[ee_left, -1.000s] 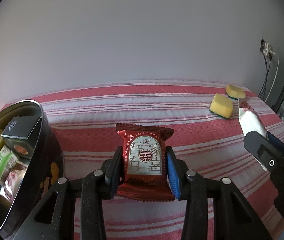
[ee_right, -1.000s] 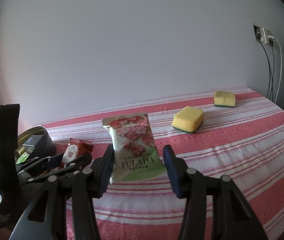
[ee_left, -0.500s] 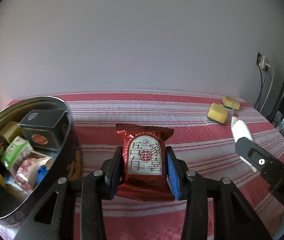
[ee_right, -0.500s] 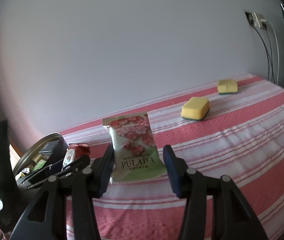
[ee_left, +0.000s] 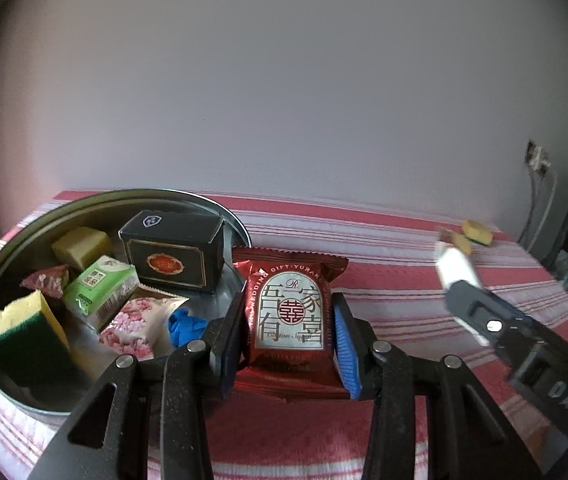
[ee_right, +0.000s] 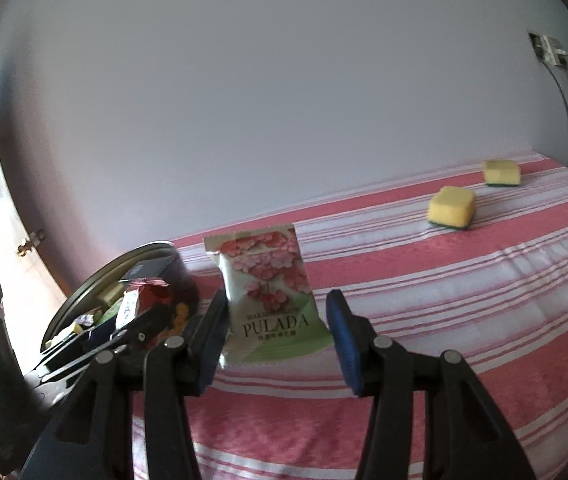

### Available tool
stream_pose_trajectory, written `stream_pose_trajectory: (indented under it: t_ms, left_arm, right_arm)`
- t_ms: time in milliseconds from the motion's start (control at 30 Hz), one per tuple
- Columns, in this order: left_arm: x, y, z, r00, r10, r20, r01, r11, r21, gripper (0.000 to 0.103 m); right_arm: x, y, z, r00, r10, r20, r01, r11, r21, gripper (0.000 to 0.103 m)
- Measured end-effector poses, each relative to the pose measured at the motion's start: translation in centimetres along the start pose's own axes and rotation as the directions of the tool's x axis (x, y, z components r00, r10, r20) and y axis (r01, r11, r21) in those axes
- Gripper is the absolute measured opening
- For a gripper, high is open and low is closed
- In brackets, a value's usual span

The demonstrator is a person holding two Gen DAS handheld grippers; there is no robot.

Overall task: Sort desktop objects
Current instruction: 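Carry the red packet and PULADA packet over the metal tin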

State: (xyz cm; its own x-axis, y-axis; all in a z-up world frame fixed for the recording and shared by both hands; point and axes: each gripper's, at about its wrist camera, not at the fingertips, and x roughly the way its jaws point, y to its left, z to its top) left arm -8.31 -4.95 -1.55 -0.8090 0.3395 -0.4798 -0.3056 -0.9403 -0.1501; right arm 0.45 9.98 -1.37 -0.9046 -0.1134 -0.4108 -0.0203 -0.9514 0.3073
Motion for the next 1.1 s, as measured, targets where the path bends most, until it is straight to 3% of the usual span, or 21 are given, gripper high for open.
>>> stream_pose_trajectory:
  t_ms: [133, 400, 500, 667, 833, 1033, 1100]
  left_arm:
    - [-1.4, 0.9, -0.4, 1.0, -0.006, 0.014, 0.006, 1.0, -0.006, 0.042]
    - [-3.5, 3.8, 0.0, 0.995, -0.076, 0.059, 0.079, 0.996, -0.049, 0.043]
    - [-4.3, 5.1, 0.0, 0.996, -0.061, 0.069, 0.066, 0.995, -0.076, 0.043]
    - [-5.7, 7.0, 0.2, 0.996, 0.024, 0.082, -0.016, 0.994, -0.104, 0.043]
    - [-6.8, 9.9, 0.3, 0.985, 0.145, 0.09, -0.129, 0.978, -0.164, 0.043]
    - [-6.8, 13.2, 0.7, 0.956, 0.283, 0.074, -0.262, 0.942, -0.211, 0.043]
    - [-6.3, 14.1, 1.2, 0.939, 0.338, 0.06, -0.32, 0.926, -0.201, 0.043]
  right_arm:
    - [0.2, 2.3, -0.4, 1.0, 0.025, 0.005, -0.025, 0.999, -0.048, 0.05]
    - [1.0, 3.9, -0.6, 0.998, 0.061, -0.001, -0.061, 0.998, -0.036, 0.05]
    - [1.0, 5.0, -0.7, 0.996, 0.085, 0.001, -0.085, 0.995, -0.046, 0.05]
    - [1.2, 7.7, -0.5, 0.991, 0.133, -0.001, -0.133, 0.987, -0.089, 0.05]
    - [2.3, 11.0, -0.4, 0.984, 0.179, -0.021, -0.18, 0.974, -0.14, 0.05]
    - [5.2, 14.3, 0.7, 0.983, 0.181, -0.019, -0.181, 0.959, -0.217, 0.05]
    - [6.3, 14.9, 1.0, 0.984, 0.175, -0.027, -0.177, 0.957, -0.23, 0.05]
